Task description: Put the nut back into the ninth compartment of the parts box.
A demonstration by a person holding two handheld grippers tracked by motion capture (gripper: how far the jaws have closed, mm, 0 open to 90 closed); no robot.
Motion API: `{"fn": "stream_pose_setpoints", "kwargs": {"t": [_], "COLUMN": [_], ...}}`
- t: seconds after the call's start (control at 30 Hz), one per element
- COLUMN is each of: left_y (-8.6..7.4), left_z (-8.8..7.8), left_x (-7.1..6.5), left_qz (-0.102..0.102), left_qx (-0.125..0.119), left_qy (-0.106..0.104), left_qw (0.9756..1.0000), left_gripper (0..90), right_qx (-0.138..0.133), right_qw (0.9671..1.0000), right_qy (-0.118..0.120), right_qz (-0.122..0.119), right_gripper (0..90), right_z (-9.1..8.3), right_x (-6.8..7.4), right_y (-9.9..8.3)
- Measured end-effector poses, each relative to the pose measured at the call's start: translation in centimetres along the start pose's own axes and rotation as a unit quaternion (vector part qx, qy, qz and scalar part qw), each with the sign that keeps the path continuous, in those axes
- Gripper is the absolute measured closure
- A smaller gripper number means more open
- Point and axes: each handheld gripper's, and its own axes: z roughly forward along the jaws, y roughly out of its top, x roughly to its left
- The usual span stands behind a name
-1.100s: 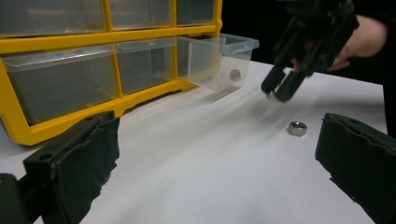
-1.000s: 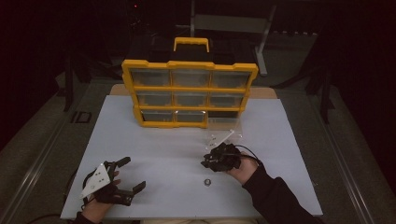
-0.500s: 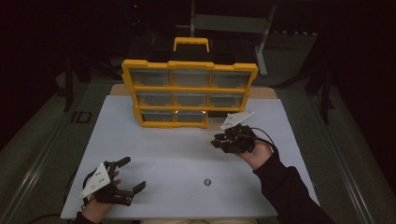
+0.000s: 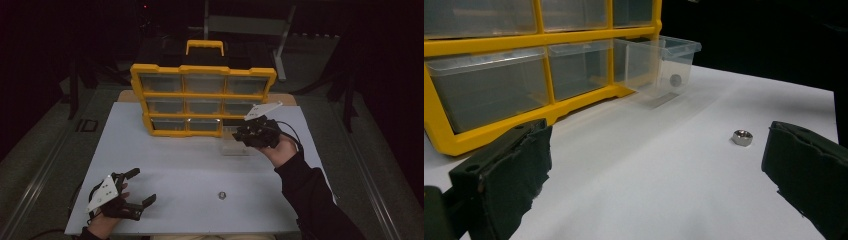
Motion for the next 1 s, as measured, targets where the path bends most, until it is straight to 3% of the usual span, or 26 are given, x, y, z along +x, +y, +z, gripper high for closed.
{"fn": "stream_pose_setpoints", "kwargs": {"t": [0.43, 0.7, 1.0], "left_y": [0.0, 0.0, 0.0], "left_z": [0.0, 0.0, 0.0], "left_x": [0.0, 0.0, 0.0], "left_qz": [0.000, 0.001, 0.001], "left_qx": [0.000, 0.001, 0.001], "left_qy": [-0.001, -0.001, -0.001], "left_qw": [1.0000, 1.0000, 1.0000], "left_gripper": [0.0, 0.0, 0.0], "right_qx": [0.010, 0.023, 0.041], "right_qw": [0.9983, 0.9963, 0.9950], "right_qy": [-0.023, -0.028, -0.026], "right_qz": [0.052, 0.079, 0.087], "right_gripper": [70.4, 70.3, 70.4], "right_z": [2.0, 3.6, 5.5], "right_x": [-2.7, -3.7, -3.8], "right_y": [-0.6, -1.7, -2.3]}}
